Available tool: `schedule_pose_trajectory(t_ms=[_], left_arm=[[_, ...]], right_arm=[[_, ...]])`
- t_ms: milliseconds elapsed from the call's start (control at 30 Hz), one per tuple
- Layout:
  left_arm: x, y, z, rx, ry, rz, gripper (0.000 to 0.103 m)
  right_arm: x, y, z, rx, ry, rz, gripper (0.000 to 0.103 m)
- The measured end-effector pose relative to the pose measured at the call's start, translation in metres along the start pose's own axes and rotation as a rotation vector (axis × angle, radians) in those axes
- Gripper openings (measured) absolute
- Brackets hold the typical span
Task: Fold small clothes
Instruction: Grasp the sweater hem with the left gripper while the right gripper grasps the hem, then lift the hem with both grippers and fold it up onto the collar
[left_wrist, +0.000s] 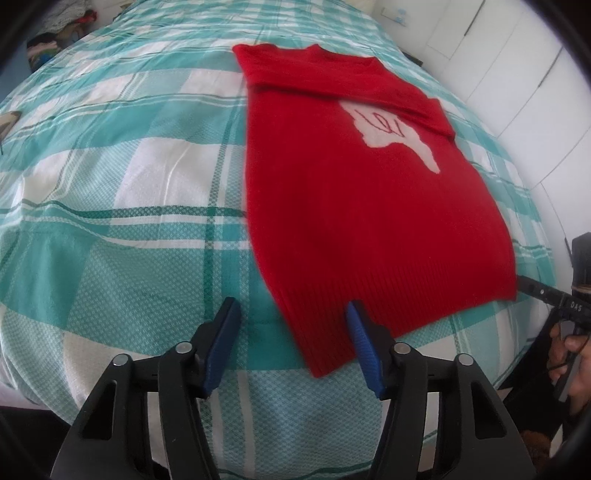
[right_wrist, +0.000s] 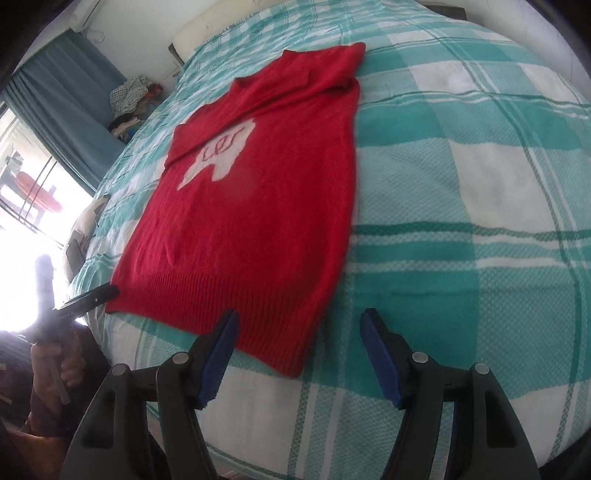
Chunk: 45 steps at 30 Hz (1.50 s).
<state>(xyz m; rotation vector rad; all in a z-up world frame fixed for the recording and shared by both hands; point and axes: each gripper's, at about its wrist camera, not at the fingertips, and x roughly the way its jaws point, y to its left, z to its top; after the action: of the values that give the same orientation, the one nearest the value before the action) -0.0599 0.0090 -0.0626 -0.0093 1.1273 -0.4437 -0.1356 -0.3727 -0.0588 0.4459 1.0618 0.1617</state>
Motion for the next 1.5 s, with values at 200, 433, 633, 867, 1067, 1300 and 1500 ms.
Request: schedule_pose_trajectory(t_ms=[200, 433, 633, 867, 1067, 1300, 1500], left_arm=[[0.004, 0.0, 0.001, -0.019, 0.024, -0.018, 0.004], [-0.022, 0.019, 0.044, -0.109, -0.019, -0.152, 0.002], [-0.004, 0.029, 0.176, -0.152, -0.155, -0.176, 0.002], [0.079, 0.047, 0.303, -0.227, -0.184, -0.088, 0.002], [0.129, 0.061, 0.349, -0.316, -0.174, -0.065, 0.014], [0.107, 0.098, 0.35, -0.424, -0.277, 0.038, 0.081], [0.07, 0.096, 0.3, -0.319, -0.257, 0.129, 0.083]], right_arm=[[0.015, 0.009, 0.001, -0.062, 0.059, 0.03, 0.005], [-0.016, 0.007, 0.027, -0.027, -0.03, 0.051, 0.004], [-0.016, 0.019, 0.131, -0.104, -0.185, 0.016, 0.004], [0.049, 0.011, 0.273, -0.101, -0.287, -0.063, 0.004], [0.106, -0.02, 0.338, 0.003, -0.347, -0.037, 0.005], [0.1, -0.048, 0.351, 0.094, -0.4, -0.019, 0.03], [0.063, -0.036, 0.312, -0.046, -0.388, -0.119, 0.035]])
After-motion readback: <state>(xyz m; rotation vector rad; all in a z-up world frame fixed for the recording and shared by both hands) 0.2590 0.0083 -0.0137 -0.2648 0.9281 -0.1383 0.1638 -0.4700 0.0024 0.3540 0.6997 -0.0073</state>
